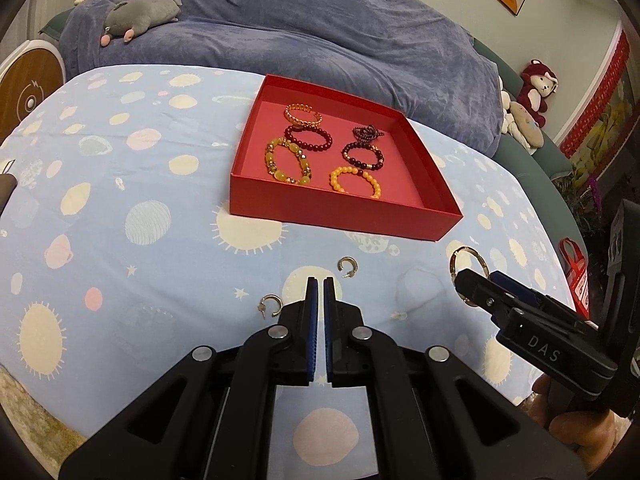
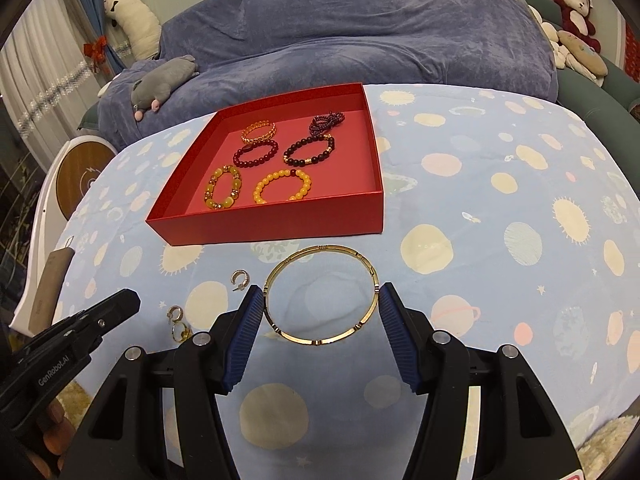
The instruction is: Organize jewelry
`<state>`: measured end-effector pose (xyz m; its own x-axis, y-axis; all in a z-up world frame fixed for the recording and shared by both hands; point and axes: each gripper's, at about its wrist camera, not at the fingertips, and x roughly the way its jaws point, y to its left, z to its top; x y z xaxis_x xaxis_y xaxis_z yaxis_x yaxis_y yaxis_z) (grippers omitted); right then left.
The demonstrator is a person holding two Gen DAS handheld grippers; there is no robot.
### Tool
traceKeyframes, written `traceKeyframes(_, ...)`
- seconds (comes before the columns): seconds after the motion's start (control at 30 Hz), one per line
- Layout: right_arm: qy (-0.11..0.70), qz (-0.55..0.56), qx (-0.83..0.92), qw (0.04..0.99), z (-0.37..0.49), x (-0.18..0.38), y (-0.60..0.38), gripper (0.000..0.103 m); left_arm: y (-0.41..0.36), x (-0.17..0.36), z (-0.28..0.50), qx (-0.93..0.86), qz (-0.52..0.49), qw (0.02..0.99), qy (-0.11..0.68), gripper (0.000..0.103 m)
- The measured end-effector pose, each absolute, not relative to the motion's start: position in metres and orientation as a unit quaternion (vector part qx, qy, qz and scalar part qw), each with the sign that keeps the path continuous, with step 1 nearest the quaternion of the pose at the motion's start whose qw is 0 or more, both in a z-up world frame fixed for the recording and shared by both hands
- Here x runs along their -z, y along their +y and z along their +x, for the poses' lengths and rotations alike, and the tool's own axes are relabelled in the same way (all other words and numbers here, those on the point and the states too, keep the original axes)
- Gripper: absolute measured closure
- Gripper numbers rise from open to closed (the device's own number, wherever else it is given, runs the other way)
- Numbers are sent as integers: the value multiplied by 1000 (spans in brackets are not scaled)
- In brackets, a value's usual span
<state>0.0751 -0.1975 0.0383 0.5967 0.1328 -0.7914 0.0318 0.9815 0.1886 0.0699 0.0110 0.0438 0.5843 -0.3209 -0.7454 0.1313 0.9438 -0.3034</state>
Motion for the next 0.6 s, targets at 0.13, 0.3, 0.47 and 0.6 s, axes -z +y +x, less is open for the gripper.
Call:
traceKeyframes(0.13,446,91,-30,890,74,-40,-198,46,20,-47,71,120,-110,886,434,100)
traceKeyframes(0.3,450,94,-31,888,73,-37,-198,46,17,-36,73,121,-103,878,452,99)
traceKeyframes(0.47,454,93,-34,886,72,-35,-195,46,3,-16,74,124,-81,869,473,80)
traceKeyframes(0.6,457,94,-34,884,73,-32,-193,46,-1,-2,77,123,-73,864,483,80)
